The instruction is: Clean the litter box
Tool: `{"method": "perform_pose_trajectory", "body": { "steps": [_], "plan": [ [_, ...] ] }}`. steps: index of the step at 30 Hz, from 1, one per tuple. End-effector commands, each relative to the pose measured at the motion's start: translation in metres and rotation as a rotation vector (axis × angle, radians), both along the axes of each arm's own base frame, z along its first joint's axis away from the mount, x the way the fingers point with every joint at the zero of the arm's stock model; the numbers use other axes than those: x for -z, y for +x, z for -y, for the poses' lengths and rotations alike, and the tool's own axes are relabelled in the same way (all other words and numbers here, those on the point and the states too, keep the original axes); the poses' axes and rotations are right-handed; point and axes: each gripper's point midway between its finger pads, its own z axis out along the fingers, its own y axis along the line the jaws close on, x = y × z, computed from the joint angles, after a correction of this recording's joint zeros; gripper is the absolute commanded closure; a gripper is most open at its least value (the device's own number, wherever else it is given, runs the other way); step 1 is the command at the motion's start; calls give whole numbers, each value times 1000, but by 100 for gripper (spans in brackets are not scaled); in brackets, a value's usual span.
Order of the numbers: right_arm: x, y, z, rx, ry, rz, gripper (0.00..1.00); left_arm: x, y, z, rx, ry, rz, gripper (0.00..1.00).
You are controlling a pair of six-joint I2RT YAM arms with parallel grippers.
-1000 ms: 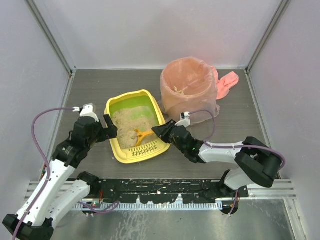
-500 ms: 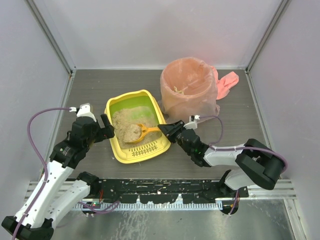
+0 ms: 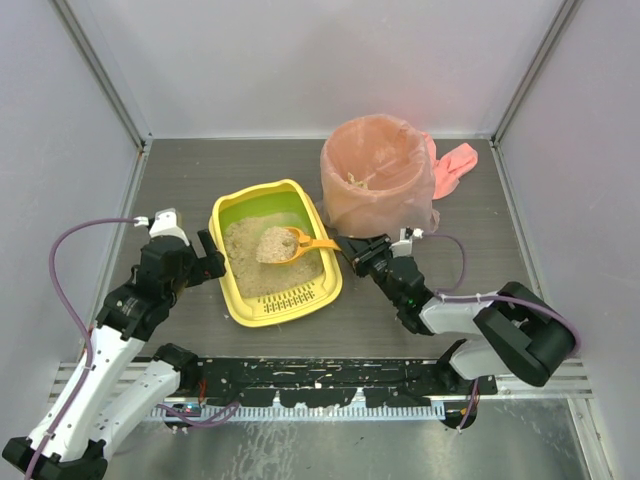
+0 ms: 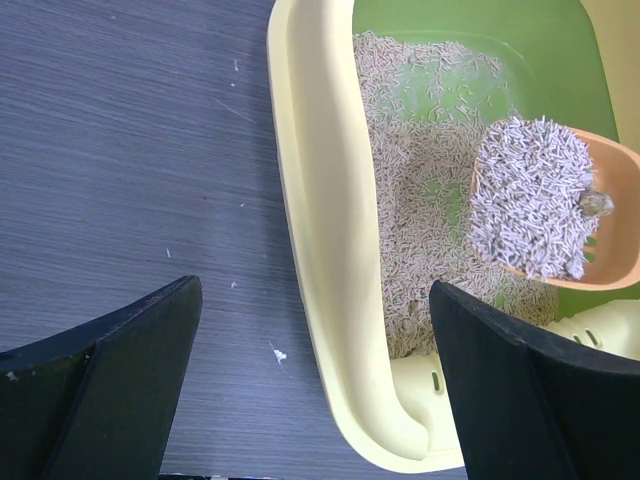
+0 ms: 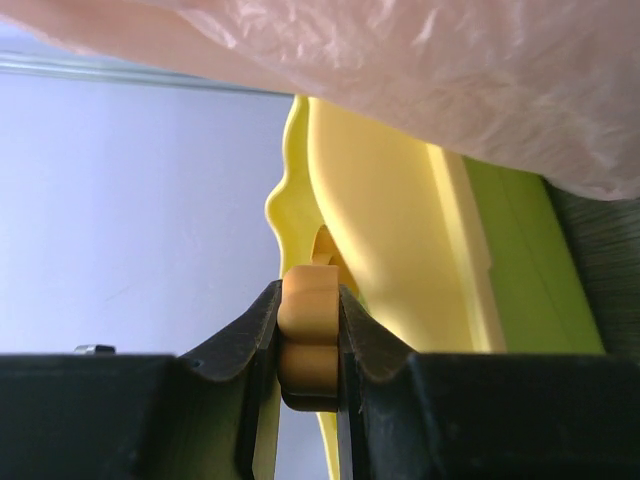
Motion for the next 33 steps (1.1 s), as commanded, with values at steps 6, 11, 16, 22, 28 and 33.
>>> {"method": "perform_pose_trajectory", "body": {
  "steps": [6, 11, 16, 22, 28, 33],
  "plan": [
    [-59, 0, -1, -80, 297, 127, 99, -26, 5, 0, -8, -22, 72, 2],
    [-62, 0, 2, -89, 307, 142, 99, -28, 4, -3, -19, -12, 80, 2],
    [-74, -3, -19, -156, 249, 175, 99, -28, 2, -5, -22, -15, 86, 2],
    [-62, 3, -6, -122, 234, 142, 99, -29, 2, -3, -20, -24, 85, 2],
    [-53, 7, 8, -81, 266, 120, 99, -31, 2, -3, -20, -21, 85, 2],
    [-68, 0, -19, -173, 249, 170, 99, -32, 3, -6, -27, -12, 101, 2]
  ]
}}
